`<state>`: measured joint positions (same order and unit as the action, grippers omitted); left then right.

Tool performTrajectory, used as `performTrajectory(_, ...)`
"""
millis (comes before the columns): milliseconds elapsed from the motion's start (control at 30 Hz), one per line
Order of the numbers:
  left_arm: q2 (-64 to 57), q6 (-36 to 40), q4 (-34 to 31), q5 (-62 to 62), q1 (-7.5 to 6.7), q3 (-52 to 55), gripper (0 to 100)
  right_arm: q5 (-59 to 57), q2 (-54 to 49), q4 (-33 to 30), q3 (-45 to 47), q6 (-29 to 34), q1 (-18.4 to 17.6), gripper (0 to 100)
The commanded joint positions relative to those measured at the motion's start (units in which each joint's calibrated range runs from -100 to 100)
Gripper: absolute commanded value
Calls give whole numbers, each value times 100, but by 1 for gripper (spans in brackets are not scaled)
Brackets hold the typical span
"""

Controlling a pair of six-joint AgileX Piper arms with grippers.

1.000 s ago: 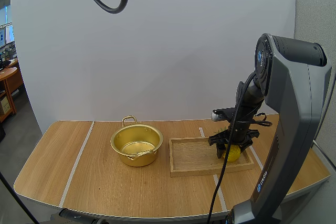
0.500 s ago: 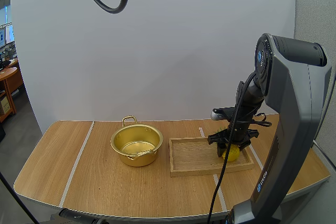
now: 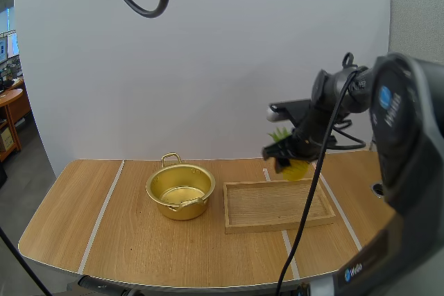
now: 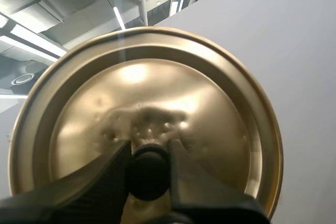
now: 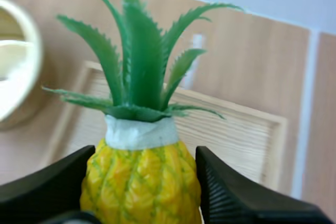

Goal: Open the pot, put the pineapple inside, and close it

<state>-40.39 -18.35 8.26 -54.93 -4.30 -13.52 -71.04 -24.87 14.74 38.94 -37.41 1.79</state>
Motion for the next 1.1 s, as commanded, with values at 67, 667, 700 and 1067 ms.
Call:
performTrajectory(67,-37,33,5,247,-21,-56,0,-274,-425,239,-47,83,-550,0)
performTrajectory(667,-37,33,5,247,-21,-56,0,194,87,211,-384,66,-1781,0)
performTrajectory(700,-37,33,5,247,-21,-56,0,194,201,211,-470,53,-1805,0)
performTrajectory(1067,-37,33,5,247,-21,-56,0,194,1410,202,-1430,53,-2026,0)
